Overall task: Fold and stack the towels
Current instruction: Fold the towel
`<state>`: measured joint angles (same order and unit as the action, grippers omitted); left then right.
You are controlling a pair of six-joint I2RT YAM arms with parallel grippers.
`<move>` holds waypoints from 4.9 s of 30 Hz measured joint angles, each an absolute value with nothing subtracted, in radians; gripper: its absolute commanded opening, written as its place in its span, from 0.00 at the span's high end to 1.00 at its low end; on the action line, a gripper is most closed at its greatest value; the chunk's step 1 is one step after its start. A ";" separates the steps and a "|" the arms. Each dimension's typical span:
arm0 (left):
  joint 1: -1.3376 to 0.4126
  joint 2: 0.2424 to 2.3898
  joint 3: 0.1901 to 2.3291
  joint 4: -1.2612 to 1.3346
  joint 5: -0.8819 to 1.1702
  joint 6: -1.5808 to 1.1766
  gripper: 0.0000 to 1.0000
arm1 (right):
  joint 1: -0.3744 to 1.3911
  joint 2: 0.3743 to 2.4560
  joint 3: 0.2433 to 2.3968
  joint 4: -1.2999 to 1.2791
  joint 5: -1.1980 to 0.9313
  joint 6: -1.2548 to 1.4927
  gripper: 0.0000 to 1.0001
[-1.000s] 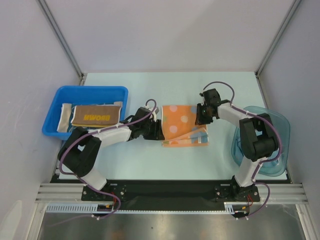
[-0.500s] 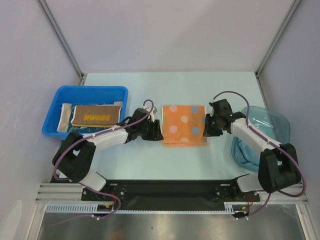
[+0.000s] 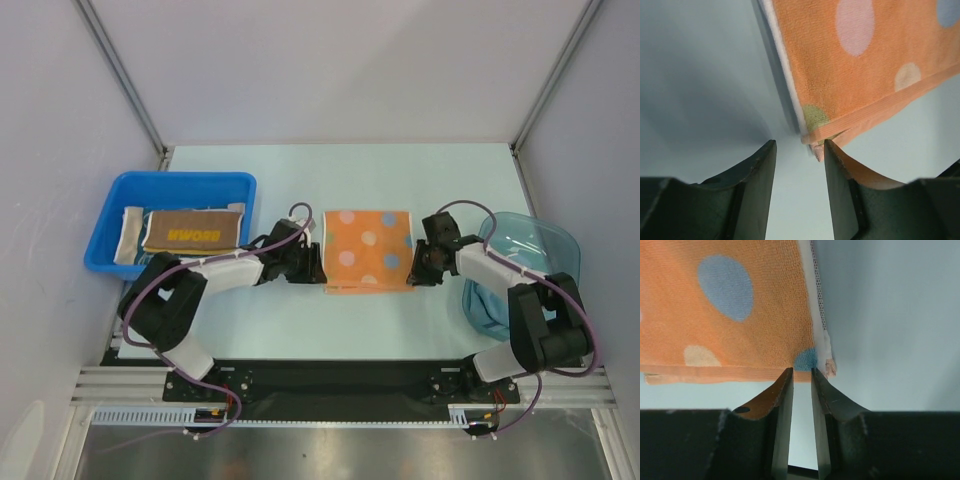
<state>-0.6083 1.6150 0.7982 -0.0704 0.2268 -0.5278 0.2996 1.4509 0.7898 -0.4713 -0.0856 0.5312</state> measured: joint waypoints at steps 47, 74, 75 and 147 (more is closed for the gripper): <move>-0.635 1.689 0.797 0.015 0.216 -0.647 1.00 | 0.291 1.449 0.743 -0.429 0.007 0.530 1.00; -0.657 1.615 0.901 -0.188 0.187 -0.648 1.00 | 0.290 1.449 0.836 -0.502 0.009 0.490 1.00; -0.660 1.603 0.902 -0.194 0.186 -0.651 1.00 | 0.288 1.448 0.849 -0.505 0.008 0.485 0.99; -0.487 2.174 1.586 -0.310 0.119 -0.374 0.64 | 0.278 1.518 0.729 -0.192 -0.102 0.476 0.71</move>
<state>-0.4870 2.1738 1.5860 -0.3099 0.1188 -0.3740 0.2783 1.5185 0.7292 -0.1921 -0.1020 0.4755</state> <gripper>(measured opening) 0.370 0.286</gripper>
